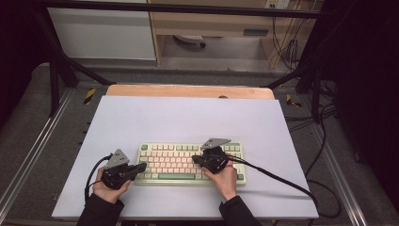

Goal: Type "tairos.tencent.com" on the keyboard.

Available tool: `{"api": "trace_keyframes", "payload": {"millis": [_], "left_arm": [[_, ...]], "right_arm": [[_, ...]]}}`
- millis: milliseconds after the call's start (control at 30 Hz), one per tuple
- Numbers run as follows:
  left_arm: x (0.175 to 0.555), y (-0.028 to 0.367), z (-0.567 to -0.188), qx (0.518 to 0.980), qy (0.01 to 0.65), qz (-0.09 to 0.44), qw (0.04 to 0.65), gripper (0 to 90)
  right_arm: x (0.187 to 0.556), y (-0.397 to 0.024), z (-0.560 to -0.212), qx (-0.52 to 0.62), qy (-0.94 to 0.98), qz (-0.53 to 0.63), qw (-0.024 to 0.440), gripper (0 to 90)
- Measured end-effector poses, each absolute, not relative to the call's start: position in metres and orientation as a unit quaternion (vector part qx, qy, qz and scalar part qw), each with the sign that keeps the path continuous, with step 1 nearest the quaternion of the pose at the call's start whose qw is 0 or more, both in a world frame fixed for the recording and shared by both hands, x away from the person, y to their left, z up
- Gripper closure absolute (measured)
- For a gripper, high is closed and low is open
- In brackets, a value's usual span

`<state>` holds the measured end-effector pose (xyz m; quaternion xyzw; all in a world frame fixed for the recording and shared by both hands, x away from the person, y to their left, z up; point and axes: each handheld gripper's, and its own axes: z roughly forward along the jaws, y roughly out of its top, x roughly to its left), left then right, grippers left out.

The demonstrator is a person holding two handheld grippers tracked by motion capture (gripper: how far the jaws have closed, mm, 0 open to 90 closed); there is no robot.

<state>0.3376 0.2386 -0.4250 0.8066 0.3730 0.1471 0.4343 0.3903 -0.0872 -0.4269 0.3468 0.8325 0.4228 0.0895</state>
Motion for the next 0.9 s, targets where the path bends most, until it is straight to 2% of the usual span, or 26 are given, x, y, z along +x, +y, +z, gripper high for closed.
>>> {"api": "trace_keyframes", "payload": {"millis": [400, 900], "left_arm": [[0.338, 0.238, -0.425, 0.808, 0.372, 0.147, 0.433, 90.0], [0.338, 0.238, -0.425, 0.807, 0.372, 0.148, 0.433, 90.0]], "right_arm": [[0.379, -0.085, -0.415, 0.330, 0.830, 0.442, 0.085, 90.0], [0.373, -0.063, -0.426, 0.314, 0.839, 0.440, 0.062, 90.0]]}}
